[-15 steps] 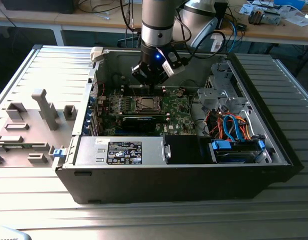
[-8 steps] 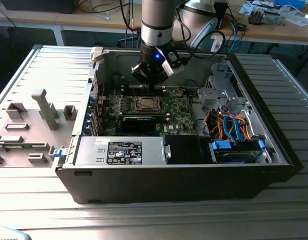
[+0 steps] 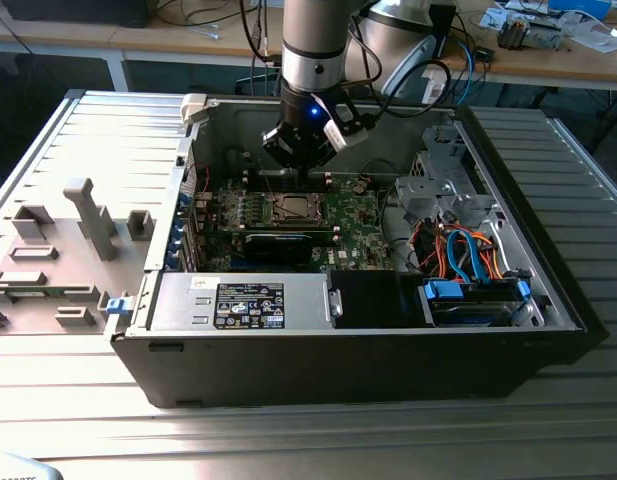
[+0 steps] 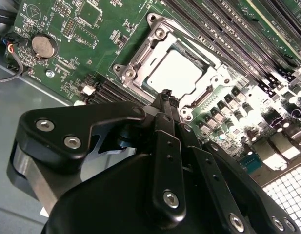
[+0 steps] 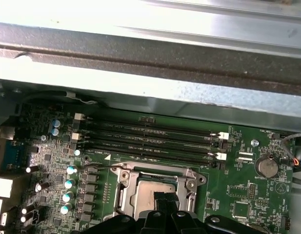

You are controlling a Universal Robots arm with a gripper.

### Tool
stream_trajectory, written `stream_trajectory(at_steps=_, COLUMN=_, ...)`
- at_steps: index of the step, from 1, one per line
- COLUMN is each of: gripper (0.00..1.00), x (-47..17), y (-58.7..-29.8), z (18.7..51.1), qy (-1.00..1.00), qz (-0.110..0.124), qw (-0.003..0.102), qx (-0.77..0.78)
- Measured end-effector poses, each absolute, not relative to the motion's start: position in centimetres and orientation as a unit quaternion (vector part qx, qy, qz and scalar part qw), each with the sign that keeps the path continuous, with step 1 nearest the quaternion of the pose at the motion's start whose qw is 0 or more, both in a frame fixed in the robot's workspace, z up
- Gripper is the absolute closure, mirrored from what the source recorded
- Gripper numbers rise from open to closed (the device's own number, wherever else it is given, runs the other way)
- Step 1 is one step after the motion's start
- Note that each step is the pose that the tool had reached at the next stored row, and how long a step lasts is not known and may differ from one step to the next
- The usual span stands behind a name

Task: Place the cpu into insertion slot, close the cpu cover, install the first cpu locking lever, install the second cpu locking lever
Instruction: 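Install the first cpu locking lever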

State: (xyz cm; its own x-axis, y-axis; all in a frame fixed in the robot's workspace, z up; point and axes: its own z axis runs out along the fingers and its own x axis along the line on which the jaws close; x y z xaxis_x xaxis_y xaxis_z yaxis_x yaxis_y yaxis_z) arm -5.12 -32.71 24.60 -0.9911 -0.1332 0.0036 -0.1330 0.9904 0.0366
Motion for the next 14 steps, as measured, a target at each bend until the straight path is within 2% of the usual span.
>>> stream_trajectory(at_steps=14, gripper=0.89, x=-5.55, y=-32.35, z=24.60, qy=-0.998, qz=-0.018, qw=0.003, qx=0.067)
